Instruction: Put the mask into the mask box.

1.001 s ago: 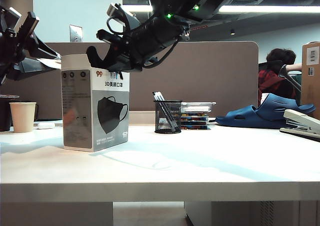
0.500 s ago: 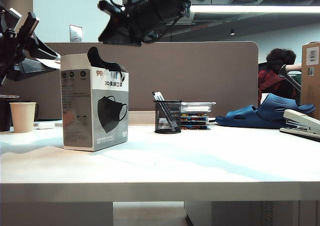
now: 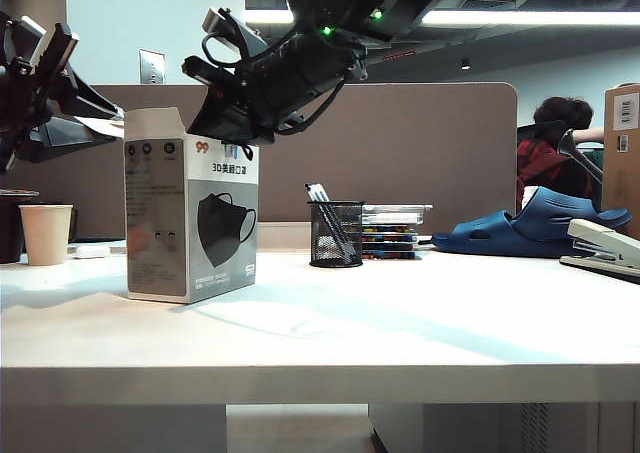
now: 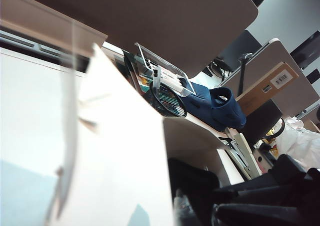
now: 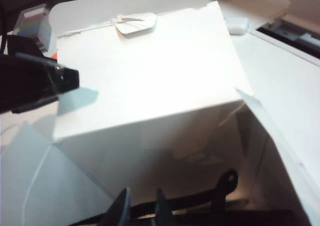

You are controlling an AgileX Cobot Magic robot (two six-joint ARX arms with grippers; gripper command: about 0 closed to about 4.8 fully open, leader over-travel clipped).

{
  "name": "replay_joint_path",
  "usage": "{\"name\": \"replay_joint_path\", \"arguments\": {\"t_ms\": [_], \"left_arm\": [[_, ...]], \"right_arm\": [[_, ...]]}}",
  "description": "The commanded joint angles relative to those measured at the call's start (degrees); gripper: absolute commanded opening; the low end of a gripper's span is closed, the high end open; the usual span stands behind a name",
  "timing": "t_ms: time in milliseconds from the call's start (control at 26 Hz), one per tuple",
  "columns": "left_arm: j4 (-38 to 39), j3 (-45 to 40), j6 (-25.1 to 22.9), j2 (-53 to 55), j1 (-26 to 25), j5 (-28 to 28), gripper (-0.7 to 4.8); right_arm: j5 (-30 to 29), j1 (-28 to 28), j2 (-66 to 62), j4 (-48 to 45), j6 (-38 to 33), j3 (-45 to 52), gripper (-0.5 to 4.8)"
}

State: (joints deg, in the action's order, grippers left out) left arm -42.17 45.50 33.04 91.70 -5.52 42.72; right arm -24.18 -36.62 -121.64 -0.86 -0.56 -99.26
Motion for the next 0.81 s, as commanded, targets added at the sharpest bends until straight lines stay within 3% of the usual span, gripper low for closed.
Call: {"name": "replay_joint_path", "arguments": {"t_ms": [38, 231, 423, 808], "left_arm": [[-0.3, 0.2, -0.2, -0.1, 0.0, 0.4, 1.60], [-0.3, 0.2, -0.2, -0.1, 0.0, 1.4, 1.60], [-0.3, 0.1, -0.2, -0.1, 0.0, 1.5, 1.60], [-0.4, 0.2, -0.3, -0.1, 0.0, 1.5, 1.61]], "right_arm": [[0.0, 0.1, 0.4, 0.5, -0.1, -0.2, 0.62], [-0.2, 0.3, 2.3, -5.0, -0.1, -0.2, 0.68], [-0.1, 0.3, 4.0, -7.3, -0.3, -0.2, 1.54], [3.7, 2.9, 6.3, 2.8, -0.3, -0.2, 1.44]]}}
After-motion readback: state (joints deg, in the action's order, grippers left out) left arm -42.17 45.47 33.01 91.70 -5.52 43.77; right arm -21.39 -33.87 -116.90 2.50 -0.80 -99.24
